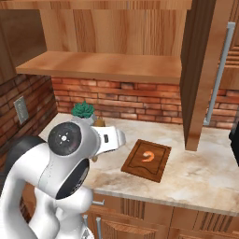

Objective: Open the cabinet, retrieve the rolling pin, and place it next to the meat on the cutting board to prepare for tenderizing.

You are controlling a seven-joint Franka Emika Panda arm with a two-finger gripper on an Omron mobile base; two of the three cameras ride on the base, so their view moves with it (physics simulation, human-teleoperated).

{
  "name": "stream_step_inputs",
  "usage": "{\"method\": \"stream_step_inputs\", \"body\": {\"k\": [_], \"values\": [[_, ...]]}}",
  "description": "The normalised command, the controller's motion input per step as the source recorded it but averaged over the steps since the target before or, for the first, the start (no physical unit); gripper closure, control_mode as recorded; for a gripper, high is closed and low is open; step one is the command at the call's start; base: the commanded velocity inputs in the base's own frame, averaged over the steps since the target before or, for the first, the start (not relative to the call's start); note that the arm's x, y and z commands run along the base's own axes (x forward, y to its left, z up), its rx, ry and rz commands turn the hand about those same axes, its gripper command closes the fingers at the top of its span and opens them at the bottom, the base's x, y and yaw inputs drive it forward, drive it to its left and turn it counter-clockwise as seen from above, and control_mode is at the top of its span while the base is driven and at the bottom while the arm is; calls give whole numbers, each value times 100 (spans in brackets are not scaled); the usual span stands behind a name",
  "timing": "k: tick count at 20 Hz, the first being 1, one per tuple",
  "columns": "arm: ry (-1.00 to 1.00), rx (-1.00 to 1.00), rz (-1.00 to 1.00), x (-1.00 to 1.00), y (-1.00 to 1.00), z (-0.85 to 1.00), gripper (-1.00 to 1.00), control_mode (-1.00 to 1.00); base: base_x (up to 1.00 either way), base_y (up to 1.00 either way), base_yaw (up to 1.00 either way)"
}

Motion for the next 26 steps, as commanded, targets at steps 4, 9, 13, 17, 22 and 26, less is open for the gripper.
{"method": "stream_step_inputs", "body": {"k": [4,9,13,17,22,26], "values": [[17,-5,0,38,0,-47,100,-100,0,0,0],[15,-3,0,50,0,-39,100,-100,0,0,0],[11,0,0,49,0,-44,100,-100,0,0,0],[5,0,0,43,0,-45,100,-100,0,0,0],[0,0,0,42,-1,-37,100,-100,0,0,0],[0,2,0,47,-11,-23,100,-100,0,0,0]]}}
